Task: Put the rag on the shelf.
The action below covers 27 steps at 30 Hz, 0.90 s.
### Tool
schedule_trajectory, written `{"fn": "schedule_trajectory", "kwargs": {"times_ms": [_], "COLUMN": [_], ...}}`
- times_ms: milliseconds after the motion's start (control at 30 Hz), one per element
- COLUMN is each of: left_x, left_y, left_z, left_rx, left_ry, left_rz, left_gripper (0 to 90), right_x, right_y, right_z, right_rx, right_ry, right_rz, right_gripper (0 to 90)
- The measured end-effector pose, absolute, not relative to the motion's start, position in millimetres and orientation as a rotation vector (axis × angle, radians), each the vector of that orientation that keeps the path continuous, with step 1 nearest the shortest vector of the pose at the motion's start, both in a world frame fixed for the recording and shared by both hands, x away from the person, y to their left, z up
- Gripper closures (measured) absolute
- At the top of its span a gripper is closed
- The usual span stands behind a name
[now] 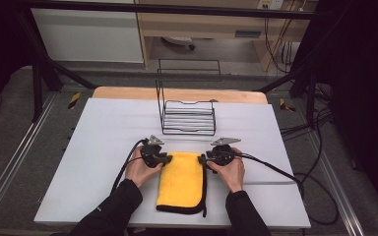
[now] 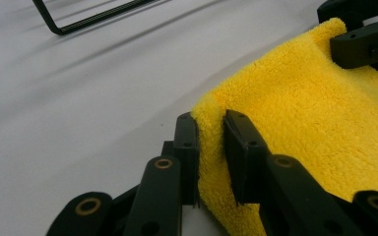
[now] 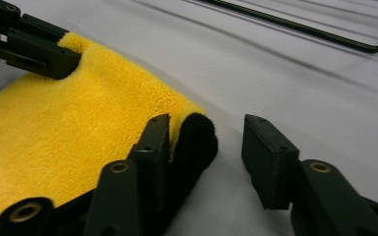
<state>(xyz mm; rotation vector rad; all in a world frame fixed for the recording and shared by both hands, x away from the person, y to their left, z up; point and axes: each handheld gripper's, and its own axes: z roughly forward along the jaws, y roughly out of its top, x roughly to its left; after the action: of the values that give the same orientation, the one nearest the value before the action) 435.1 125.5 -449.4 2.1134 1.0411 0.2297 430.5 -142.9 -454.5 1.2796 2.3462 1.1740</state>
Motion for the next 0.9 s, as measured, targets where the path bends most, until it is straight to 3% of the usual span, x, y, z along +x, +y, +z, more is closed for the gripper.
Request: {"fn": "schedule_trajectory", "kwargs": {"times_ms": [67, 533, 900], "left_x": [435.9, 436.7, 433.7], "left_y": [126.6, 130.2, 134.6], "left_z": [-449.6, -451.4, -448.5], "left_rx": [2.109, 2.073, 2.028], "left_ry": [1.043, 1.047, 1.043], "left_rz": [0.216, 0.182, 0.186], "left_gripper": [75.9, 80.6, 82.2], "right_x": [429.9, 427.6, 425.3], "right_y": [-142.2, -139.3, -140.2], "right_z": [-454.6, -455.2, -451.3], "right_rx": [1.286, 1.42, 1.448], "right_ry": [2.372, 2.363, 2.339], "right_rz": [1.193, 1.227, 1.258], "right_gripper": [63.1, 77.5, 80.3]}}
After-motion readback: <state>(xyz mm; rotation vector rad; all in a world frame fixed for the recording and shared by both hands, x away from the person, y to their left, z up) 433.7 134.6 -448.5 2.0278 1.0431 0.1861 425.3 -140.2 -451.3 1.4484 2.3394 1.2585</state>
